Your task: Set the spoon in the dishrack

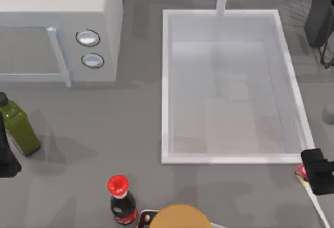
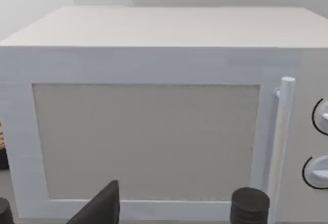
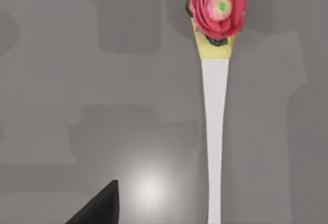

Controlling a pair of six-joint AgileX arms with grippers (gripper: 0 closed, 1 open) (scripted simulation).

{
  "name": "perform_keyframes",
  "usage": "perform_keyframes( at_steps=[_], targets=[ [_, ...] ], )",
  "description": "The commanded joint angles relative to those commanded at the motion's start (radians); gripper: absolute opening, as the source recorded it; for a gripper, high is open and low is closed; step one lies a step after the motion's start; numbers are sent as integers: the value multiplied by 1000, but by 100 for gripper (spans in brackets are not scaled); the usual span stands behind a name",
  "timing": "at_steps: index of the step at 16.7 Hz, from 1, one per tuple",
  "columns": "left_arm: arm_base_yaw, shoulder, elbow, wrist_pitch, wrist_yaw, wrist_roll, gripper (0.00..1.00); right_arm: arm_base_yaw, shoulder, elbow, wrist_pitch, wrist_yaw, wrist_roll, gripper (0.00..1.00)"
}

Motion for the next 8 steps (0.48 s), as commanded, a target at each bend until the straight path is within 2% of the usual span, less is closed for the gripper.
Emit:
perform_keyframes(
  at_steps=[4, 8],
  targets=[
    [0, 0, 0, 0, 0, 0, 100, 41, 148, 98, -114, 2, 24, 100],
    [0, 0, 0, 0, 0, 0, 100, 45, 162, 108, -126, 3, 27, 100]
  ],
)
